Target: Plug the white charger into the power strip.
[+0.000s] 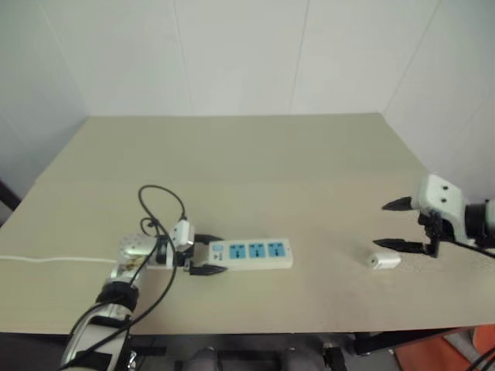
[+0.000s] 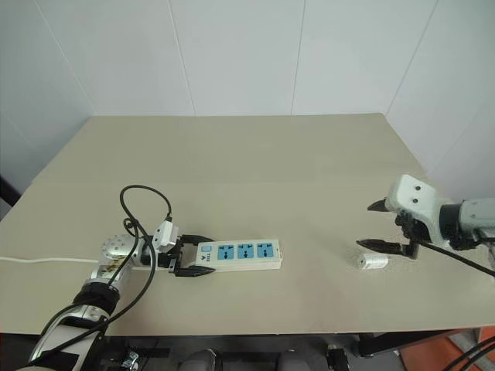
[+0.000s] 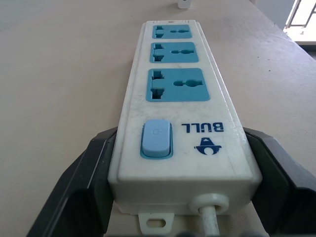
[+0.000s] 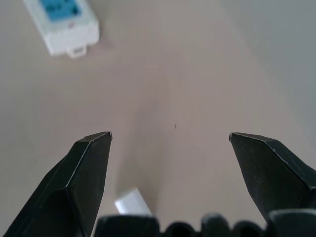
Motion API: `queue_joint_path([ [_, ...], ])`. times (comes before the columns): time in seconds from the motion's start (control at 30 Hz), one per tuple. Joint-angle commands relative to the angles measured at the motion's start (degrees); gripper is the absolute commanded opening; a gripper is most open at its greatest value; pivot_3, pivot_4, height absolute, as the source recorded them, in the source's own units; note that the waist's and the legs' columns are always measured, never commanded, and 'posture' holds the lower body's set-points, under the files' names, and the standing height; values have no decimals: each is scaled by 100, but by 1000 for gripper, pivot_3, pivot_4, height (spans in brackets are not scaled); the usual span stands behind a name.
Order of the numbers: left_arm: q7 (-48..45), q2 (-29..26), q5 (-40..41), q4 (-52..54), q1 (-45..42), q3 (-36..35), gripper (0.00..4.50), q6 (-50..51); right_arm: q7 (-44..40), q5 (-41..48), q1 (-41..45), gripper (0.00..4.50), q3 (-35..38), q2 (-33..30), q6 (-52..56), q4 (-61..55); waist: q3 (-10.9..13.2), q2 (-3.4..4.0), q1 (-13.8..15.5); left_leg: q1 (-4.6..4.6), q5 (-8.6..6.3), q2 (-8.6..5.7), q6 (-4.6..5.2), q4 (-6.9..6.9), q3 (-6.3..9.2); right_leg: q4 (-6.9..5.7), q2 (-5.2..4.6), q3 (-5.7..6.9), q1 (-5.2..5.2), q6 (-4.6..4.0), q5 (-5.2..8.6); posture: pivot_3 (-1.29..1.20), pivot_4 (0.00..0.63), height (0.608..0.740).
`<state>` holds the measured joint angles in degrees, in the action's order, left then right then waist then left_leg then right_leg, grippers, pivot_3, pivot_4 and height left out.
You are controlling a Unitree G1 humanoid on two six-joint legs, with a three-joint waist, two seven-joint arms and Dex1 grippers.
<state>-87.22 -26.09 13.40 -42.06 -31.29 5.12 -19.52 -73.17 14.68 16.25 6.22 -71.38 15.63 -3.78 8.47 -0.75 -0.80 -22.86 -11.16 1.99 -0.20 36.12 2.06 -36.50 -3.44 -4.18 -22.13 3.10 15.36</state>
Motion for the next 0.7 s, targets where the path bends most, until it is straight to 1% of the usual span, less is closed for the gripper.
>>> queue_joint_path([
  [0.03, -33, 42, -145, 51, 9, 164, 3281, 37, -562, -641, 516, 4500, -597, -317, -777, 361, -1, 2, -3, 0, 0, -1, 0, 0, -2, 1, 0, -1, -2, 1, 0, 0, 150, 740],
  [0.1, -18, 45, -146, 61, 5, 180, 3281, 72, -760, -927, 887, 4500, -978, -311, -833, 509, -2, 4, -6, -1, 0, 0, 0, -1, -2, 4, 0, 0, -1, 1, 0, 0, 150, 740],
  [0.2, -3, 41, -155, 100, 19, 208, 3281, 116, -1083, -1356, 1219, 4500, -1482, -291, -904, 560, -2, 5, 6, -2, 0, 0, 0, 0, -2, 5, 0, 0, -1, 1, 0, 0, 150, 740],
  [0.27, 20, 58, -164, 107, 15, 223, 3281, 131, -1128, -1656, 1410, 4500, -1802, -140, -721, 536, -2, 5, 15, -3, 0, 0, 0, 0, -2, 6, -1, 1, -2, 1, 0, 0, 150, 740],
  [0.43, 132, 135, -179, 134, -19, 242, 3281, 146, -1068, -2237, 1624, 4500, -2246, 168, -668, 642, -3, 5, 41, -7, 0, -2, 0, 1, -2, 11, -2, 1, -2, 1, -1, 0, 150, 740],
  [0.7, 224, 123, -221, 142, -15, 243, 3281, 148, -989, -2774, 1647, 4500, -2537, 495, -713, 830, -3, 6, 61, -7, 0, -2, 0, 4, -2, 12, -3, 1, -1, 0, -4, 0, 150, 740],
])
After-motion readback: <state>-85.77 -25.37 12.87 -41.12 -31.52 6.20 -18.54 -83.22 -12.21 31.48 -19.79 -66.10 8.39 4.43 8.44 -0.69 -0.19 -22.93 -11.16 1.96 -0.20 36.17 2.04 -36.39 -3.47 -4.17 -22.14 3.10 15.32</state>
